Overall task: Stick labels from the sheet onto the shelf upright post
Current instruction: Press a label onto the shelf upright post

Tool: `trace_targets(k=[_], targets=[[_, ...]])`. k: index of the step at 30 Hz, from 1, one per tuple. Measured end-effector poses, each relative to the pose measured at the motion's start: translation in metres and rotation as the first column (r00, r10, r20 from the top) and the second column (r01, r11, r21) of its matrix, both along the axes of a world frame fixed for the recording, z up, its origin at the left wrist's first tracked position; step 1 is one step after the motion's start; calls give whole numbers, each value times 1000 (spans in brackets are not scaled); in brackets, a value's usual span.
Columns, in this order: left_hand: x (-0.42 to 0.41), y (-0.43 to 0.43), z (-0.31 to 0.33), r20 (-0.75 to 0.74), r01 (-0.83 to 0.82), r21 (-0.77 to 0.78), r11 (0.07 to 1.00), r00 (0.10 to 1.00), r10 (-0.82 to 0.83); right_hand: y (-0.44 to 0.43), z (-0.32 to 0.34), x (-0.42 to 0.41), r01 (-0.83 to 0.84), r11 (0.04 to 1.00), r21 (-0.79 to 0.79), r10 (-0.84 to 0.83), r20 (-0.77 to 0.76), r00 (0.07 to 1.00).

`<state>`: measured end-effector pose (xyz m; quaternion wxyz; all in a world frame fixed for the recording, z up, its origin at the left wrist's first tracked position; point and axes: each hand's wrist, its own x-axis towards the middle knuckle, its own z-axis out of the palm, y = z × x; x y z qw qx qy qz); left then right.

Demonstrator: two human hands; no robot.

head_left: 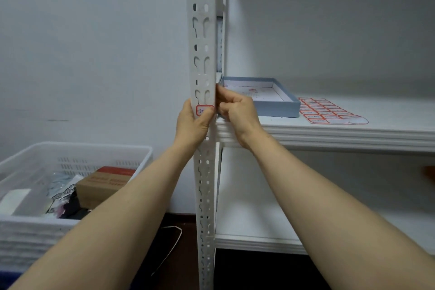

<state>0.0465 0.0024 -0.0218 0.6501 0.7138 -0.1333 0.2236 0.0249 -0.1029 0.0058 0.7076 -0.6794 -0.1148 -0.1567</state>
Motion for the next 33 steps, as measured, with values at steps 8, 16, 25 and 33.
trace_targets(k=[8,16,25,33], targets=[[-1,-2,4,-82,31,-36,999,996,-34,0,1,7,92,988,-123,-83,79,993],[-1,-2,5,-69,-9,7,1000,998,10,7,2,8,103,987,-124,-95,64,993],[-5,-7,11,6,-29,62,998,1000,29,0,-2,8,-38,996,-80,44,65,997],[-9,-9,12,35,-35,71,997,999,32,-4,-2,5,-73,995,-74,77,52,996]])
